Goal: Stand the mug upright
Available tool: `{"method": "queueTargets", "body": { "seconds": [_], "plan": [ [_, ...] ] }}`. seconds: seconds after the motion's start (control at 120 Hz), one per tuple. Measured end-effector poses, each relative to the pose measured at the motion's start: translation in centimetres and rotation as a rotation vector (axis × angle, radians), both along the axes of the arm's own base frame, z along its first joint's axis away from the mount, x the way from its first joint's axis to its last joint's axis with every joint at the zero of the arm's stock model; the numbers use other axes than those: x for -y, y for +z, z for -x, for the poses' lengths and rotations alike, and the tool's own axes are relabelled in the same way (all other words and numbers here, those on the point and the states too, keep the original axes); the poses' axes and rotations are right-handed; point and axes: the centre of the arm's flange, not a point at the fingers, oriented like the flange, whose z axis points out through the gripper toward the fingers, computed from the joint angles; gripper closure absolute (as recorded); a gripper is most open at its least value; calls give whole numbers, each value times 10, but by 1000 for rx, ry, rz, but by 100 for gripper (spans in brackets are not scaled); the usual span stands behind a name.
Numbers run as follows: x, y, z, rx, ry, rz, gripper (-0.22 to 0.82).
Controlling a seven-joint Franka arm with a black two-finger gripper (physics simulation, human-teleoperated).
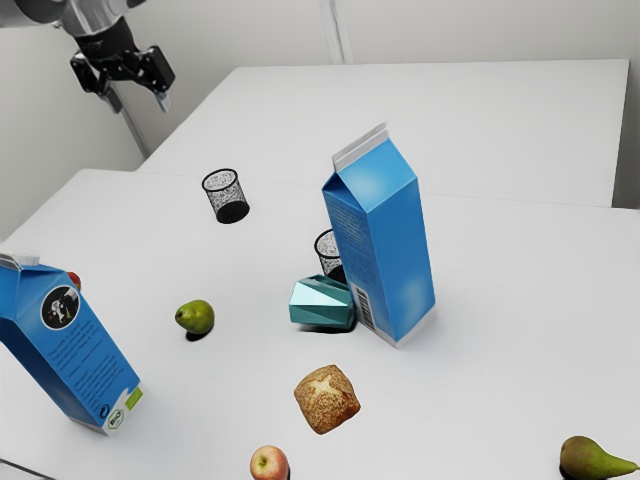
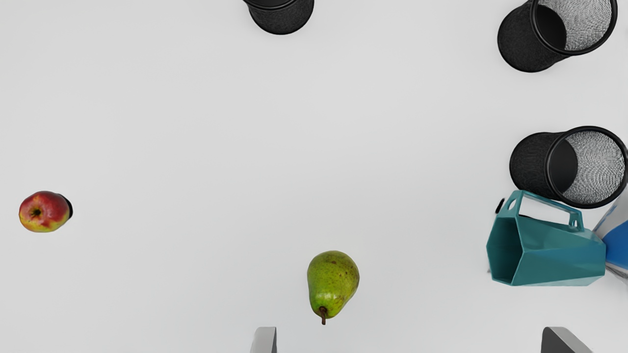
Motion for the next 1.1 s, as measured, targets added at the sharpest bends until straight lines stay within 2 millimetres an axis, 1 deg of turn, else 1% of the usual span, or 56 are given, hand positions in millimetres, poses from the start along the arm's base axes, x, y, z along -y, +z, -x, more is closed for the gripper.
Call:
{"method": "queueTargets", "body": {
  "seconds": [0.1,0.15,0.175,0.208,0.275,0.308,0.333,0.358,0.383,0.417,0.45,0.558,0.642,0.725,0.792,0.842,0.933,1.1],
  "plan": [
    [0,-10,-2,-28,0,40,2],
    [5,-29,-9,-55,-7,89,2],
    [3,-40,-11,-66,-4,138,2],
    [-9,-57,-12,-80,14,240,2],
    [-52,-96,-6,-96,89,468,2],
    [-71,-120,0,-97,127,588,2],
    [-81,-141,5,-99,152,679,2],
    [-86,-160,8,-92,170,769,2],
    [-88,-174,8,-75,178,846,2],
    [-85,-186,4,-45,177,925,2],
    [-78,-196,0,-17,168,989,2],
    [-50,-213,-19,78,121,1120,2],
    [-40,-227,-31,144,110,1181,2],
    [-37,-252,-28,177,130,1229,2],
    [-37,-269,-24,198,143,1247,2],
    [-36,-277,-22,212,143,1251,2],
    [-31,-280,-26,246,121,1242,2],
    [-31,-277,-30,302,84,1209,2]
  ]
}}
